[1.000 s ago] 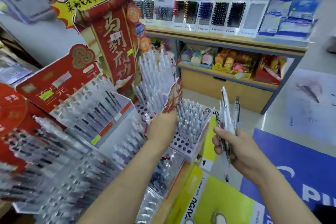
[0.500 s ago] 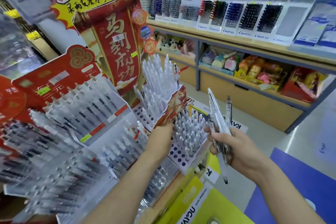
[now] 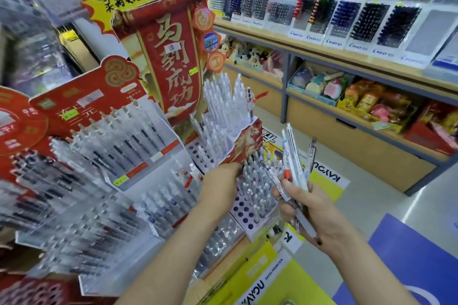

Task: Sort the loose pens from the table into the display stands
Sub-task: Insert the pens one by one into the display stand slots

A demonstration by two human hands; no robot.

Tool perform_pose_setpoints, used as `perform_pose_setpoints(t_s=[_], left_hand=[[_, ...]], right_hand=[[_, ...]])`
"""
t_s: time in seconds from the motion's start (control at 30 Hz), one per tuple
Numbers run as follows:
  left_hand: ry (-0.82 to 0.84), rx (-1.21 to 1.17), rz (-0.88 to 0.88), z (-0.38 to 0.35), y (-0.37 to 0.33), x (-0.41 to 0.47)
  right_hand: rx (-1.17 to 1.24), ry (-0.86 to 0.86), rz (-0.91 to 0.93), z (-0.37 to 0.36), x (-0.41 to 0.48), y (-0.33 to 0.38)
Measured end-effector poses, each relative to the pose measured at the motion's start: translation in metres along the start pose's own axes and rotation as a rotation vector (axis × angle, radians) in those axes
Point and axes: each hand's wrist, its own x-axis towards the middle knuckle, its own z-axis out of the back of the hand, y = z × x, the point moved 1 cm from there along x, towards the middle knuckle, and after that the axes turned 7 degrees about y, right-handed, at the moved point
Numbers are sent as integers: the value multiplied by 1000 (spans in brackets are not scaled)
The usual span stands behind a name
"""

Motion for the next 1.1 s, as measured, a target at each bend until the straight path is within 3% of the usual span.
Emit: perform_pose_setpoints(t_s=[0.03,0.1,0.17,0.27,0.43,0.6,0.77,0.93,1.1], left_hand=[[-59,-146,37,11,-6,-8],[-86,-674,121,35,-21,-22],[64,-1168,158,55,-32,-26],[251,-1400,85,66,-36,-21],[294,-1314,9,65,-35,-15],[194,-1180,68,74,-31,-12],[257,-1072,7,88,-27,-13],[-50,-838,9,116,-17,-15],[-240,-685,11,150,1,-31]], right_hand=[[-7,2,2,0,0,0],[-14,28,2,0,0,1],[8,93,-12,-3,-2,1],[48,216,-83,-10,-5,0],[32,342,-143,-15,-9,-3],[-148,301,-131,-12,-8,2],[-302,226,-139,-12,-6,7],[-287,139,-167,-3,-9,3],[-258,160,-139,2,1,-2]])
